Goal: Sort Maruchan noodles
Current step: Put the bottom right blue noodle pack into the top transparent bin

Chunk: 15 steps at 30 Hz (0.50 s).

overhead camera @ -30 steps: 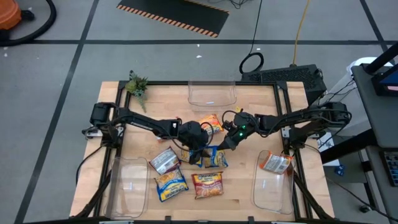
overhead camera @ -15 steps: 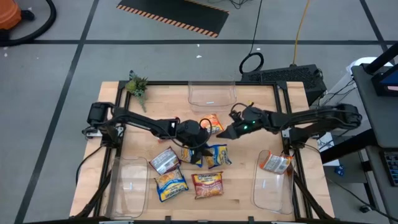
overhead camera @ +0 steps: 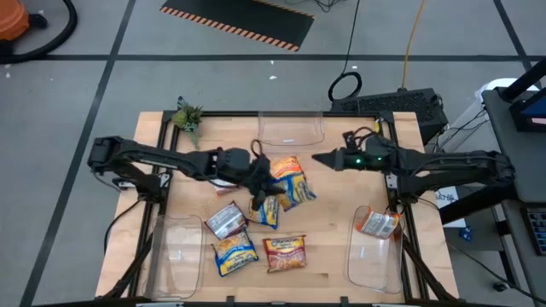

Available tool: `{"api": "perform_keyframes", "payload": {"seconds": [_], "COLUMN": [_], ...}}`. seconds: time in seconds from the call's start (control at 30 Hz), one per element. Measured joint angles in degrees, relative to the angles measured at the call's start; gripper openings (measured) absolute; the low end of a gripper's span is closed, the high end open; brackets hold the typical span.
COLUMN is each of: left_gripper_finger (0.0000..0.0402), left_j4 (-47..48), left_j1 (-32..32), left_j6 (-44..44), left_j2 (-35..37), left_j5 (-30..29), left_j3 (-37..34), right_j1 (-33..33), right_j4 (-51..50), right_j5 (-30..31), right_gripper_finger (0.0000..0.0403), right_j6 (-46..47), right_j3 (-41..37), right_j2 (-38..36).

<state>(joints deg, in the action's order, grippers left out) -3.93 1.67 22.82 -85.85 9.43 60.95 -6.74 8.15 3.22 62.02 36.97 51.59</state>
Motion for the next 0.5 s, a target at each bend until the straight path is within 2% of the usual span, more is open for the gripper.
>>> {"api": "perform_keyframes", "payload": {"seconds": [0.27, 0.5], "left_gripper_finger": [0.0090, 0.0089], "left_j4": [5.93, 16.91], "left_j1": [-1.60, -5.83], "left_j6": [3.12, 0.67], "left_j2": [6.77, 5.69], "left_j5": [-13.14, -21.05], "left_j3": [0.97, 9.89], "right_j1": [-2.73, -4.30], "right_j4": [-3.83, -8.04], "right_j5": [-0.07, -0.39], "right_gripper_finger": [0.0128, 0.0128], "right_j6": [-7.91, -15.49], "right_j3": [0.02, 0.02], "right_j2": [-6.78, -11.85]}}
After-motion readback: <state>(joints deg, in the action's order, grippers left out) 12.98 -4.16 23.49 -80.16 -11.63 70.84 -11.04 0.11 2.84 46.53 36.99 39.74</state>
